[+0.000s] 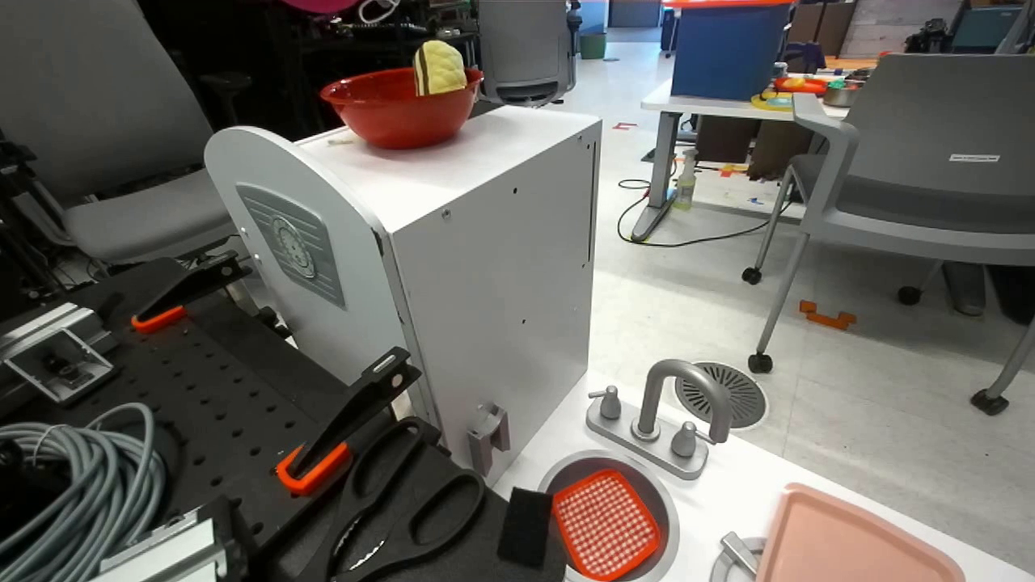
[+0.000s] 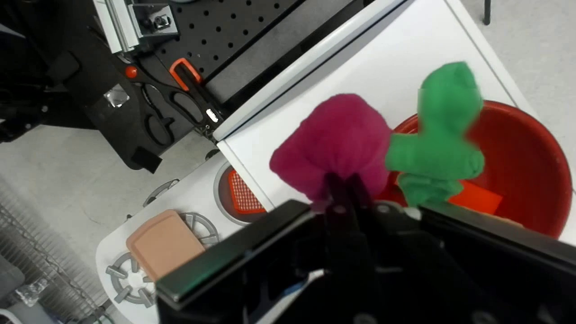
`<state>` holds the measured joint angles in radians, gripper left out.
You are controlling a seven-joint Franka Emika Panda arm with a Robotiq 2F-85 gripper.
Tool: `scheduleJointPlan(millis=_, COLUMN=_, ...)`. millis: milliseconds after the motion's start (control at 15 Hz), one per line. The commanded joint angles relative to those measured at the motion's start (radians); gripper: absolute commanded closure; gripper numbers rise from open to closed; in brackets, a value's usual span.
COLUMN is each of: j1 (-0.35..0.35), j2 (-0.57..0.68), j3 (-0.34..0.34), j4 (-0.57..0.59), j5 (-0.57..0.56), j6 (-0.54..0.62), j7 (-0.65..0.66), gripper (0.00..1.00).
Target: Remove the tulip plush toy from the bowl and put it in the sink.
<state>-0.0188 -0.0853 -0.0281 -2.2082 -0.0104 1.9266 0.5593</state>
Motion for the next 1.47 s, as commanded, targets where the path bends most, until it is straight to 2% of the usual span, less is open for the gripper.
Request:
scheduleJointPlan(millis=0, j1=-0.037, j2=-0.037, j3=-0.017, j4=-0.025, j5=0.019, j6=0.009, j7=-0.011, gripper=0.99)
scheduleJointPlan(millis=667, j1=-0.117, j2=0.021, j3=-0.093, j4=0.035, j5=0.063, j6=-0.005, j7=-0.115, gripper=0.99)
scheduleJointPlan(millis=1000, j1=-0.133, j2=0.097, j3=-0.116, j4=0.132, j5=0.068, j6=-0.043, j7=-0.166, gripper=0.99)
scheduleJointPlan(millis=1400, j1=-0.145, j2=0.181, j3=-0.138, j4=0.252, j5=0.059, j6=-0.103, j7=-0.158, gripper=0.99)
